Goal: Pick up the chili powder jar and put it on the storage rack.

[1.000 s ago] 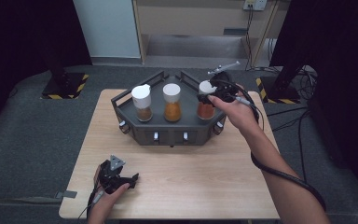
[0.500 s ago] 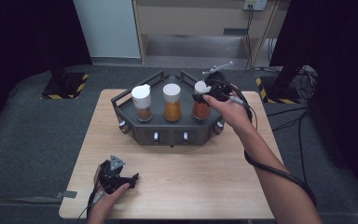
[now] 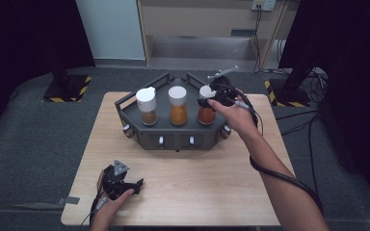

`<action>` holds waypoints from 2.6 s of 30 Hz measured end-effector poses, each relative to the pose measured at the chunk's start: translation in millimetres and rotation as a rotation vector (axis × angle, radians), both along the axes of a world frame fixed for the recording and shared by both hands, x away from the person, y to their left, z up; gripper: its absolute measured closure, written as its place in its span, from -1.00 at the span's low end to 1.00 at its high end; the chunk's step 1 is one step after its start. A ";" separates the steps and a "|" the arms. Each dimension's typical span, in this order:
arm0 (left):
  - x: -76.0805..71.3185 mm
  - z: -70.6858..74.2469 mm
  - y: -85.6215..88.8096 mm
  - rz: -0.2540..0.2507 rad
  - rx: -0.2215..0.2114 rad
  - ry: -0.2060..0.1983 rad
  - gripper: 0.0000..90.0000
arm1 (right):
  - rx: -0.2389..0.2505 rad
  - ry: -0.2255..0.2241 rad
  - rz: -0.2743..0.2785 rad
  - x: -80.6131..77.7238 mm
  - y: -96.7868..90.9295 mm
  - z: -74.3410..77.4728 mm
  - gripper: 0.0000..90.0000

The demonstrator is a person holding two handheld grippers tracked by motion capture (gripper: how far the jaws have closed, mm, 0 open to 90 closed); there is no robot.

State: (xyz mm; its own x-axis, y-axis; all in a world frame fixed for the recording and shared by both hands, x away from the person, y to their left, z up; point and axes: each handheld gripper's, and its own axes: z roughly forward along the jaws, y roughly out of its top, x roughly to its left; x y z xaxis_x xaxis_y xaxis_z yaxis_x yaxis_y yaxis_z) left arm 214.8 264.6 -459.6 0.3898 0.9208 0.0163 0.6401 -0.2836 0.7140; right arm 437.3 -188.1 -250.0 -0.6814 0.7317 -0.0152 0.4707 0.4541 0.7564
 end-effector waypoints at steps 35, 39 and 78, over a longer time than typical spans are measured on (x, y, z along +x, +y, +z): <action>0.0 0.0 0.0 0.000 0.000 0.000 -0.97 | 0.042 -0.012 -0.006 -4.0 -9.8 -13.7 -0.29; 0.0 0.0 0.0 0.000 0.000 0.000 -0.97 | 0.032 -0.017 -0.001 -4.5 -9.9 -13.8 -0.38; 0.0 0.2 -0.1 0.000 0.001 0.001 -0.97 | 0.039 -0.038 0.004 -69.7 -63.2 -33.0 -0.89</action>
State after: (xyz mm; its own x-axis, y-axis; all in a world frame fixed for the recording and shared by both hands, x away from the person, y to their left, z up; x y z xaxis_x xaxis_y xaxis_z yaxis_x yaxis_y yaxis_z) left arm 214.8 264.6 -459.4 0.3897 0.9208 0.0165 0.6409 -0.2840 0.7131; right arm 367.6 -251.4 -282.9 -0.6838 0.7296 -0.0126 0.4398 0.4258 0.7908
